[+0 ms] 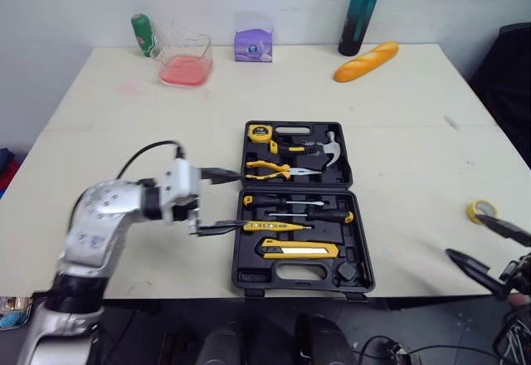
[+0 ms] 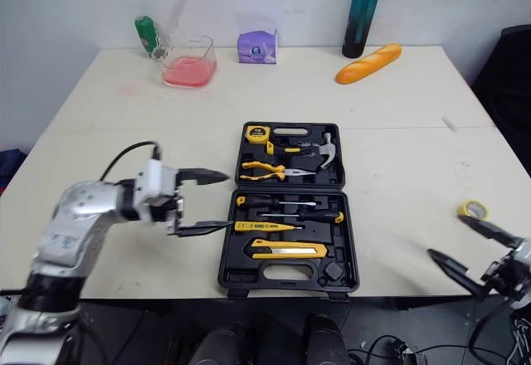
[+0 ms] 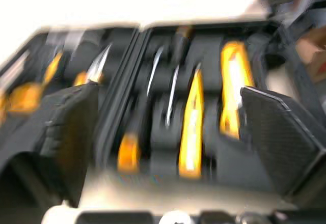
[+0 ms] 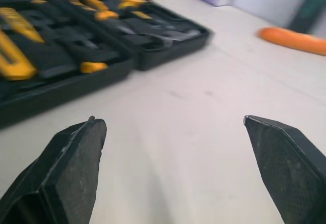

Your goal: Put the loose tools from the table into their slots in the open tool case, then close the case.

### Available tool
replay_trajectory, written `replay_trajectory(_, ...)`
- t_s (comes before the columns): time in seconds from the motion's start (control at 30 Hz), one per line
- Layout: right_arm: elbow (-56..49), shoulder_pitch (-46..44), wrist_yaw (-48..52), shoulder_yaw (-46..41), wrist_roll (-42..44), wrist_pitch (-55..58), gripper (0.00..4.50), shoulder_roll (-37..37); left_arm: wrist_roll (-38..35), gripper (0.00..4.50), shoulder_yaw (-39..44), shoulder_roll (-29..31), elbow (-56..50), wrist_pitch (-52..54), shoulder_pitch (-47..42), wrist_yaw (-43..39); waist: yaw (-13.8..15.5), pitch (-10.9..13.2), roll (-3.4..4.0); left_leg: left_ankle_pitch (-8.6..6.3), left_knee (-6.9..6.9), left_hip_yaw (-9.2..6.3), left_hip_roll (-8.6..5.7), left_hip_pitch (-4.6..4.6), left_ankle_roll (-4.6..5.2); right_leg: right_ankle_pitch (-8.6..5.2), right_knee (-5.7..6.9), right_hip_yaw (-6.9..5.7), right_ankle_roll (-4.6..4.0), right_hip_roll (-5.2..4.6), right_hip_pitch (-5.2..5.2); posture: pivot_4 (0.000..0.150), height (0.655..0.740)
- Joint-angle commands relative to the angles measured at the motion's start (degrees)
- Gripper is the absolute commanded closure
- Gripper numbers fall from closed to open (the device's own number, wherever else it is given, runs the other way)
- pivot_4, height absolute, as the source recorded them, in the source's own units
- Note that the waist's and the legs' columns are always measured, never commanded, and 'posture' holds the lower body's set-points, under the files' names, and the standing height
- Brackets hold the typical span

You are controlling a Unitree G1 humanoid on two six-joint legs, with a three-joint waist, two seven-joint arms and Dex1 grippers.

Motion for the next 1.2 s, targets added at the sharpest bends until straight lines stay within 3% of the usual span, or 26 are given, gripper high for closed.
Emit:
replay_trajectory(0.03, 4.2, 0.6, -3.5, -6.0, -0.6, -2.5, 0.00, -1.2, -0.8, 0.07, 8.7, 1.6, -2.2, 0.2, 5.9, 4.2, 0.2, 0.0, -0.01, -0.01, -0.05, -0.01, 0.01, 0.00, -0.02, -0.02, -0.01, -0.01, -0.03, 0.00, -0.02, 0.150, 0.7349)
replay_trajectory(0.23, 15.6, 3.8, -10.2, -14.3, -2.8, -8.3, 0.00, -1.7, -0.1, 0.07, 24.5, -0.4, -0.8, 0.1, 22.6, 12.3, 0.3, 0.1, 0.08, -0.34, -0.18, 0.01, 0.02, -0.02, -0.09, -0.03, -0.28, 0.02, -0.04, -0.06, 0.00, 0.150, 0.7349)
replay_trajectory(0.53, 24.9, 9.0, -20.2, -19.8, -4.0, -10.4, 0.00, -1.8, 0.1, 0.07, 38.4, -2.9, 9.1, -3.1, 27.4, 23.8, 0.1, 0.0, 0.14, -0.60, -0.33, 0.04, 0.08, 0.06, 0.01, -0.06, -0.37, 0.07, -0.10, -0.05, -0.02, 0.150, 0.7349)
replay_trajectory(0.7, 25.0, 9.6, -24.4, -20.2, -3.5, -9.8, 0.00, -1.0, -0.4, 0.07, 38.2, -3.2, 7.8, -1.3, 27.5, 27.0, 0.0, 0.0, 0.14, -0.52, -0.63, 0.11, 0.08, 0.19, -0.05, -0.09, -0.39, 0.10, -0.14, -0.05, -0.02, 0.150, 0.7349)
replay_trajectory(0.9, 19.2, 8.6, -27.6, -17.8, -3.7, -6.6, 0.00, -0.5, -3.1, 0.07, 32.5, -3.4, 0.9, 2.3, 24.8, 26.6, 0.1, 0.0, 0.18, -0.46, -0.80, 0.11, 0.08, 0.21, -0.13, -0.10, -0.40, 0.10, -0.16, -0.05, -0.06, 0.150, 0.7349)
replay_trajectory(1.0, 11.8, 8.8, -26.3, -16.2, -2.7, -3.8, 0.00, -0.2, -5.6, 0.07, 28.6, -2.5, -3.7, 4.3, 22.3, 24.4, 0.0, 0.0, 0.19, -0.46, -0.81, 0.13, 0.08, 0.21, -0.14, -0.09, -0.40, 0.11, -0.15, -0.05, -0.06, 0.150, 0.7349)
replay_trajectory(1.2, -5.1, 12.5, -28.0, -13.7, -1.8, 13.8, 0.00, -3.2, -8.7, 0.07, 20.4, -0.4, -10.1, 8.2, 15.8, 20.8, 0.0, 0.0, 0.28, -0.22, -0.89, 0.14, 0.08, 0.18, -0.55, -0.09, -0.40, 0.09, -0.14, 0.01, -0.08, 0.150, 0.7349)
